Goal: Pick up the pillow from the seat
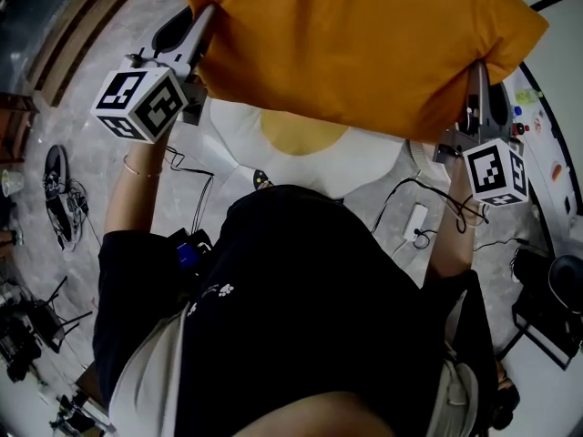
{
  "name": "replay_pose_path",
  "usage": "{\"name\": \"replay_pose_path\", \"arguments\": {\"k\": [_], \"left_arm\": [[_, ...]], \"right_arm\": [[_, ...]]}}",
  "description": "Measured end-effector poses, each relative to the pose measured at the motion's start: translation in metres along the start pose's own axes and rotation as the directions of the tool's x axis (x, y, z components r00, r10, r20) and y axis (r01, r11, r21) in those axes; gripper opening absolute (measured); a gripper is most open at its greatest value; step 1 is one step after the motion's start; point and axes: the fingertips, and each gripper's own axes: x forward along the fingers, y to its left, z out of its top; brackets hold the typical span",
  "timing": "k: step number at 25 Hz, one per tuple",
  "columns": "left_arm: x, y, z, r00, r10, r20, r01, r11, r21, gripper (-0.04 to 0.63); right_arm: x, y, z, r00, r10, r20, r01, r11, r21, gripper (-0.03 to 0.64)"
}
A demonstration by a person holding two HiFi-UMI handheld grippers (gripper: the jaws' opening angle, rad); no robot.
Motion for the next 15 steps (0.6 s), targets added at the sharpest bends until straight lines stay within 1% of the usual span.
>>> {"name": "replay_pose_path", "arguments": {"k": [5,9,15], "left_arm": [[0.0019,-0.0004,0.0015,1.0,-0.001,0.002,0.001,1.0,-0.001,0.077],[-0.0003,0.001,-0.0014,1.0,-0.017,-0.002,0.017,0.999,-0.033,0.077],[-0.0015,0.0023,0.0009,1.0,-0.028,-0.006,0.027,0.999,-0.047,0.077]], "right_arm": [[0.0011,-0.0025,-0.0005,1.0,-0.011,-0.002,0.011,1.0,0.011,0.101],[0.0001,-0.0007,-0.0028,1.0,-0.011,-0.005,0.012,1.0,0.014,0.101],[0.0024,0.002,-0.005,1.0,-0.008,-0.007,0.008,1.0,0.013,0.101]]}}
